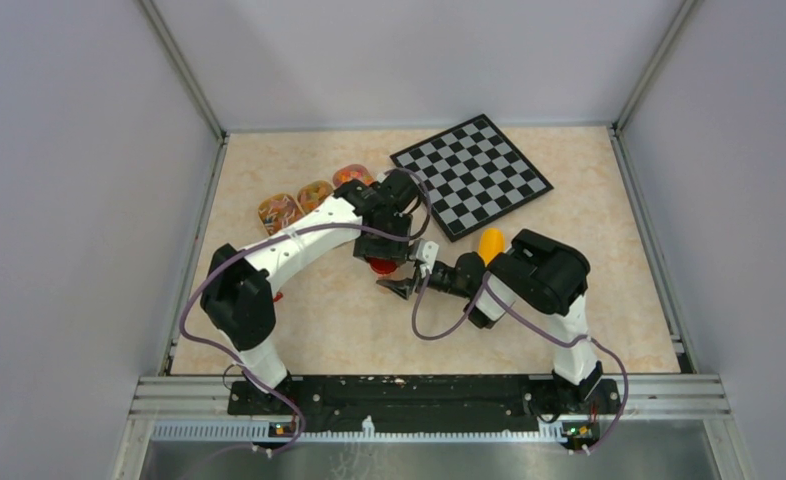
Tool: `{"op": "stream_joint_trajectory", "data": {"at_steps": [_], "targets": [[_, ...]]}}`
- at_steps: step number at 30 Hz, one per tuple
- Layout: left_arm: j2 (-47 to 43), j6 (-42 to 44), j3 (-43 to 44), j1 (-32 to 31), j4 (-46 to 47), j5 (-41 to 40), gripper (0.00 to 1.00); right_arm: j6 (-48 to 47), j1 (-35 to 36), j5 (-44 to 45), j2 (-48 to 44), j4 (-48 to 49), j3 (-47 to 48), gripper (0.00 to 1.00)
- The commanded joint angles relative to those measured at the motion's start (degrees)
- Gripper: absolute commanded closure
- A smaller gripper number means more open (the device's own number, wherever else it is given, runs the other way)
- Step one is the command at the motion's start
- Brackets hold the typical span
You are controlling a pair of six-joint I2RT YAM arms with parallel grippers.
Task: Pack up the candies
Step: Screw the bottle lid onto the packing bottle.
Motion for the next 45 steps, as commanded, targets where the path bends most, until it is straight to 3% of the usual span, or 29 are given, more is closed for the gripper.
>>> {"op": "stream_joint_trajectory", "data": {"at_steps": [1, 9, 20, 27, 34, 37, 41, 45], "targets": [[3.79, 13.27, -3.58, 1.15, 7.84, -8.43, 0.78, -3.42, 0.72, -5.00, 4.04, 8.98, -1.90, 0.58], [-0.10, 30.08, -11.19, 0.40, 20.85, 0.40, 0.75, -3.82, 0.56, -5.66, 4.73, 8.95, -1.60, 0.58], [1.75, 48.77, -11.72, -0.68, 27.55, 8.09, 0.77, -3.92, 0.45, -6.17, 4.91, 9.01, -1.50, 0.59], [2.55, 58.63, -14.56, -0.71, 30.02, 17.67, 0.70, -4.09, 0.34, -6.61, 5.00, 8.96, -1.46, 0.59], [2.05, 57.82, -14.19, -0.72, 29.78, 17.74, 0.51, -3.77, 0.39, -6.23, 5.01, 9.03, -1.37, 0.58], [0.11, 56.73, -13.45, -0.65, 29.80, 17.59, 0.35, -3.01, 0.37, -5.58, 4.64, 8.91, -1.40, 0.52], [-2.26, 56.12, -12.33, -0.59, 29.92, 17.59, 0.16, -2.21, 0.30, -5.15, 3.24, 8.90, -1.75, 0.37], [-2.66, 55.41, -9.48, -0.60, 28.89, 18.10, 0.01, -2.01, 0.30, -3.80, 1.01, 8.92, -2.79, 0.33]]}}
